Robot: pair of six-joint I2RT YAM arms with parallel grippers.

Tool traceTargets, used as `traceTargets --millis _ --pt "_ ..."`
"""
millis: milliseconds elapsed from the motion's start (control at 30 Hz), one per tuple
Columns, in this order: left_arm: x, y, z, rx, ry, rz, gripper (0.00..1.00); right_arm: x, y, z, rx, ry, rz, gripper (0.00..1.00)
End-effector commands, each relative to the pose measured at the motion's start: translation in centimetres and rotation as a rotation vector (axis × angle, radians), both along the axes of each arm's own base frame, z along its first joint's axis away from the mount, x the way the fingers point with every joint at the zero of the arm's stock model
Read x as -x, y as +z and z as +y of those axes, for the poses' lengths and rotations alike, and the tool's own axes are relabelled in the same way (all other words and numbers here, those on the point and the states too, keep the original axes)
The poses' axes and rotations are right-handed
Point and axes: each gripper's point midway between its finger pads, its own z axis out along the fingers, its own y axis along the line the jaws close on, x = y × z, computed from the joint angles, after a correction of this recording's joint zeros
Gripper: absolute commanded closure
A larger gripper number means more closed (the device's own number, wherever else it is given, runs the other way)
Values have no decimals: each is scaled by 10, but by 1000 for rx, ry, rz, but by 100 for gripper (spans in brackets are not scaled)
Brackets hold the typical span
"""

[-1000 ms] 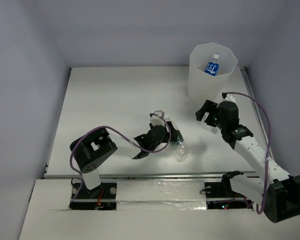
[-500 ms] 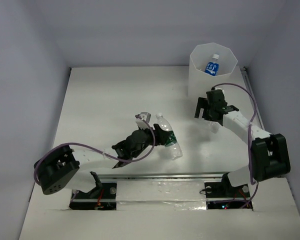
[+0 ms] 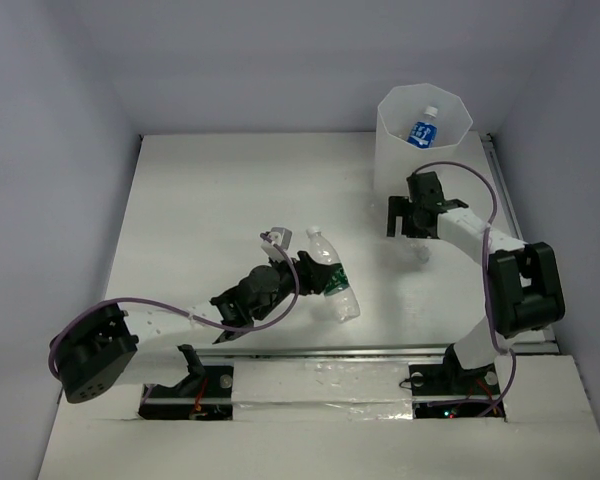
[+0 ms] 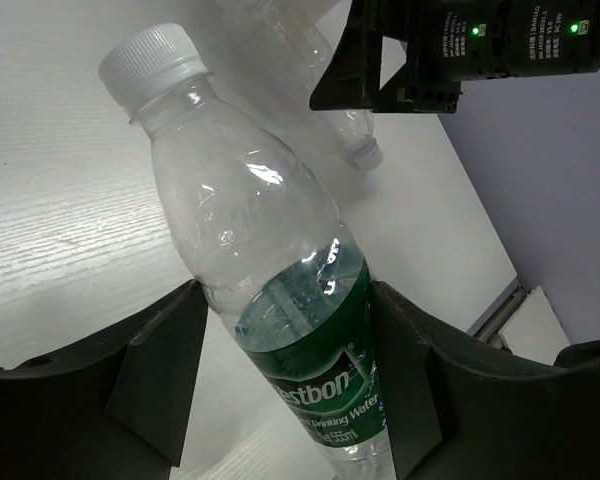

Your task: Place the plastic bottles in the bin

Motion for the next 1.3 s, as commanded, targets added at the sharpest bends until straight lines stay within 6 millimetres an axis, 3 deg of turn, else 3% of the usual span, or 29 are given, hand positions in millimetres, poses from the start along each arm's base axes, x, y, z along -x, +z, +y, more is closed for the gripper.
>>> traceTargets --millis 0,33,133,333,500,600,767,900,1267 --pt "0 17 -1 49 -9 -41 55 -4 11 24 -70 110 -19 0" --pt "0 18 -2 50 -9 -40 55 -1 15 37 -101 149 -29 1" --pt "0 17 -2 50 -9 -38 55 8 14 50 -123 170 -27 9" --pt "-2 16 -2 45 2 -37 55 24 9 59 -121 115 -22 26" --pt "-3 14 -3 41 2 -35 55 40 9 78 -139 128 -41 24" --pt "-3 13 -4 42 -1 -31 55 37 14 82 -142 127 -54 16" --pt "-3 14 -3 45 2 -33 55 15 18 76 -73 80 -56 13" --pt "-4 16 1 43 18 -40 55 9 8 69 -14 33 -23 12" --pt "-6 24 4 61 35 -55 55 13 -14 75 59 49 58 37"
